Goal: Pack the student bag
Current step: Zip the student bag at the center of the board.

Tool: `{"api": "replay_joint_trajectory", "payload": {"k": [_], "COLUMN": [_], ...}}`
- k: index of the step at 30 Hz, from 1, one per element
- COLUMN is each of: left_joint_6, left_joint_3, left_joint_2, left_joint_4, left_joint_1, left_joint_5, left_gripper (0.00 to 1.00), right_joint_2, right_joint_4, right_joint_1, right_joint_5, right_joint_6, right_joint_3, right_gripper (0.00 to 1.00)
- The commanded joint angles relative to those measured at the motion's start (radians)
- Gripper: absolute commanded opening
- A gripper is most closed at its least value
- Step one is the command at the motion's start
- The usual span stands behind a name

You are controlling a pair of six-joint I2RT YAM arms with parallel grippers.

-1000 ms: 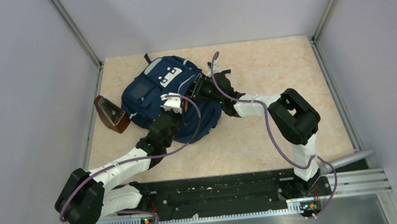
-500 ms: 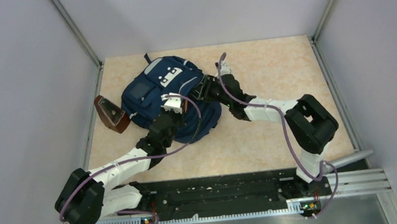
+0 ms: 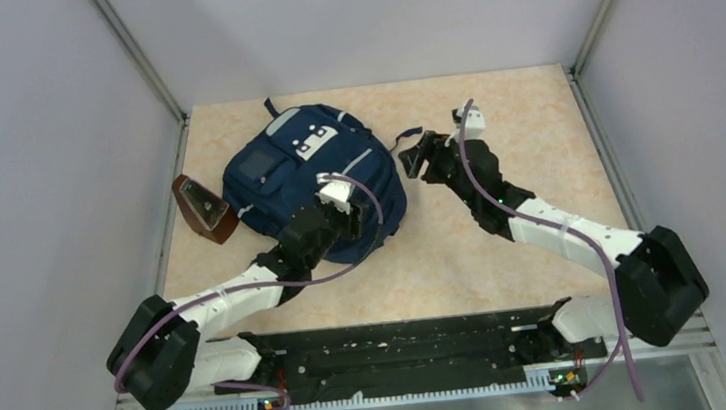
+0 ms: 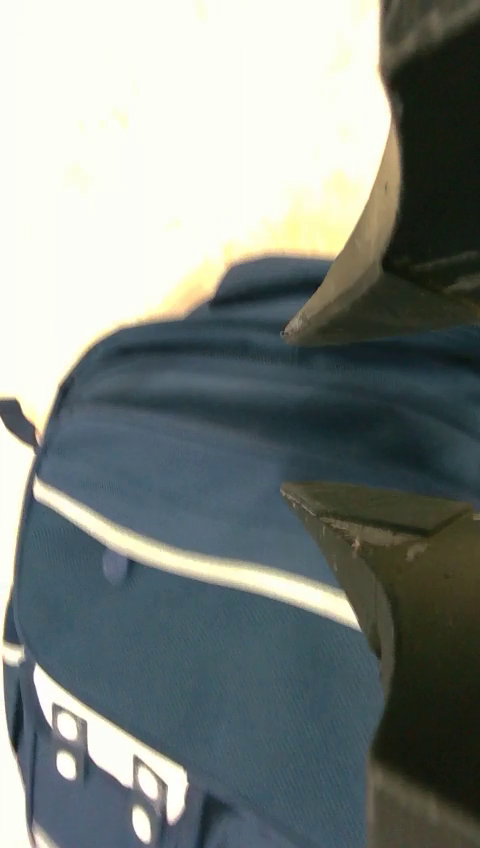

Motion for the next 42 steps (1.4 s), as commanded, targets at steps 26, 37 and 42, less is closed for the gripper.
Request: {"api": "replay_joint_trajectory", "payload": {"k": [26,37,42], "left_joint_6": [-0.513,-0.482,-0.469], "left_joint_3": [-0.173,-0.189,-0.157], "left_joint_2": [-0.520,-0.433,-0.385], "left_joint_4": [-0.556,-0.439,-0.430], "left_joint_1": [0.272,0.297,0.313], "left_joint_5": [0.010,0.031,0.030], "left_gripper": [0.92,0.61,0.54], "right_joint_2": [0.192,0.156,0.145], "right_joint_4": [0.097,0.110,0.109], "right_joint_1": [0.004,0.005,0.005], "right_joint_5": [-0.346,-0.362,-0.366], "right_joint_6": [0.033,0.037,0.036], "right_joint_3": [-0.029,-0.084,-0.100], "right_gripper": [0.66,0.65,0.65]}}
